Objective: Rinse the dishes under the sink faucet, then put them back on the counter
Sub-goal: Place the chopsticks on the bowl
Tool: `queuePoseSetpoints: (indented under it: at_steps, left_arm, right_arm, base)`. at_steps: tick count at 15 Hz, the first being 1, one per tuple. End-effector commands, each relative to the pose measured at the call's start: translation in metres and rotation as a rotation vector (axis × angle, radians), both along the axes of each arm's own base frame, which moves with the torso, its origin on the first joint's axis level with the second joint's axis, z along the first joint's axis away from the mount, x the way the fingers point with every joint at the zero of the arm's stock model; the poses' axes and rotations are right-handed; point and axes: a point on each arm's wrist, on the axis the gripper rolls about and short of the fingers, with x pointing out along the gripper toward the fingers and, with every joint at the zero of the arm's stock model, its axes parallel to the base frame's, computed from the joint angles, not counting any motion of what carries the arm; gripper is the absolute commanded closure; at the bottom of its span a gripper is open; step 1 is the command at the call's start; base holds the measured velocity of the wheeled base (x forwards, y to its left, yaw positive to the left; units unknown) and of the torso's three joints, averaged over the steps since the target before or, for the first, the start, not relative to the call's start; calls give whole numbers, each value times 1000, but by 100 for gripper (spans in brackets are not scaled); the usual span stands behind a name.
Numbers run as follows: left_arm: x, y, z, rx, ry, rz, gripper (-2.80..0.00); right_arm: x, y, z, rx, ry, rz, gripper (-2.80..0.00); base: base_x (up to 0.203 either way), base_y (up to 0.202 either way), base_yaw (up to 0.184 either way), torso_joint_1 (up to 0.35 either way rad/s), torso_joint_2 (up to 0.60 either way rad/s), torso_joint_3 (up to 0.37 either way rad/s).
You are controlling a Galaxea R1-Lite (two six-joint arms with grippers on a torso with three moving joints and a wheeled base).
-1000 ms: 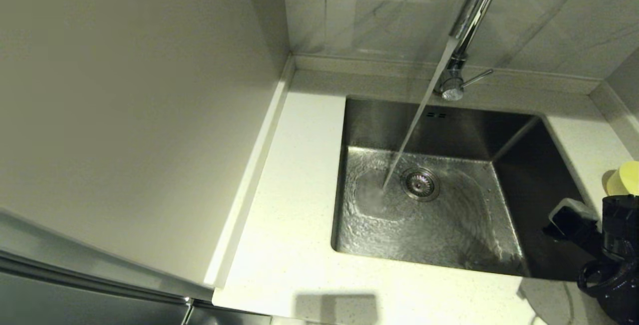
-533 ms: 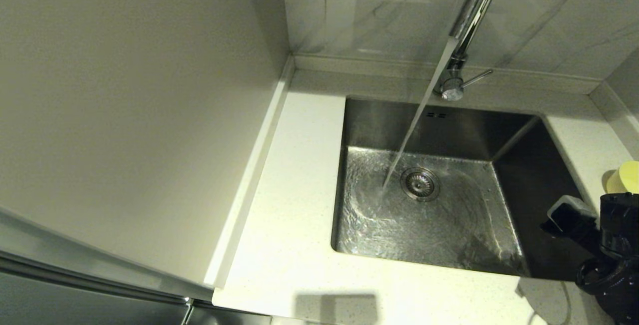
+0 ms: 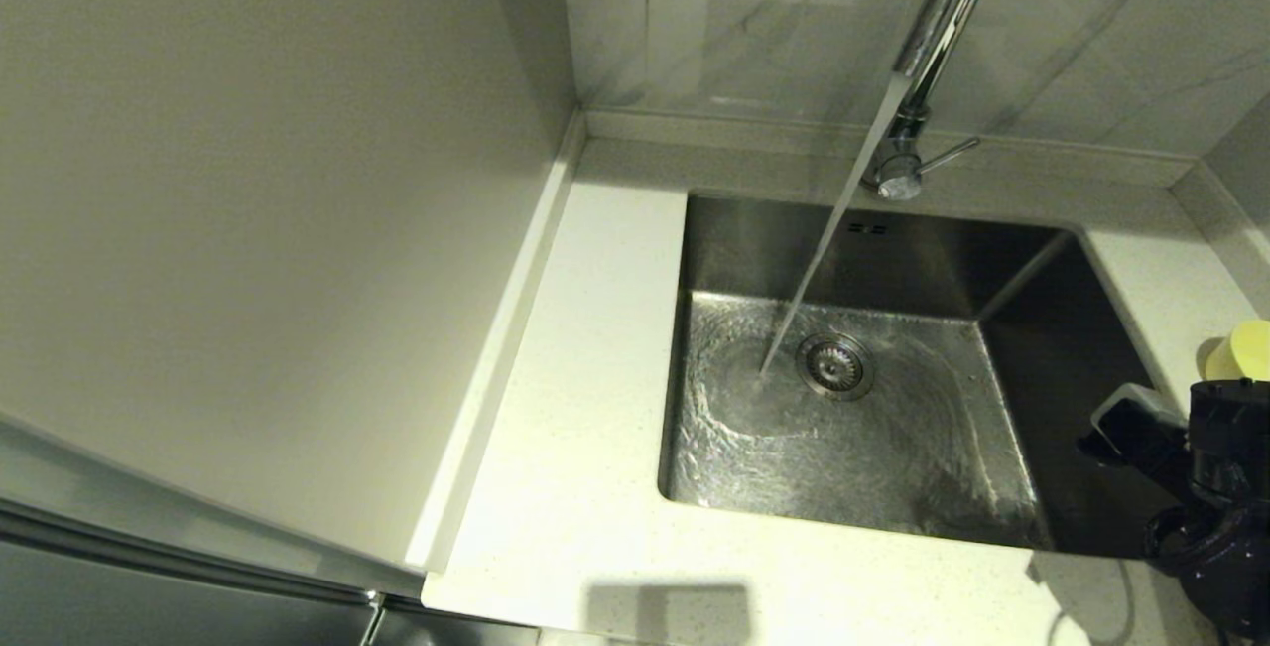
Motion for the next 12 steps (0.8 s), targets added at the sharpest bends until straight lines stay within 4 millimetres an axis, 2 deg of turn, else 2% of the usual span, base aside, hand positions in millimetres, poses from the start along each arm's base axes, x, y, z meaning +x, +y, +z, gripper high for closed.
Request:
queuePoseSetpoints:
  at_steps: [1, 4, 5, 12]
  left_arm:
    - [0, 0, 0, 0, -2, 0, 0]
    - [0, 0, 0, 0, -2, 0, 0]
    - [0, 0, 0, 0, -2, 0, 0]
    - [0, 0, 0, 0, -2, 0, 0]
  right_arm:
    - [0, -4, -1, -3, 7, -18, 0]
    - [1, -7, -1, 12, -6, -20, 0]
    - [1, -8, -1, 18, -10, -24, -280]
    - [1, -11, 0, 24, -21, -31, -280]
  base:
    - [0, 0, 0, 0, 0, 0]
    - [0, 0, 0, 0, 0, 0]
    - [0, 0, 0, 0, 0, 0]
    - [0, 0, 0, 0, 0, 0]
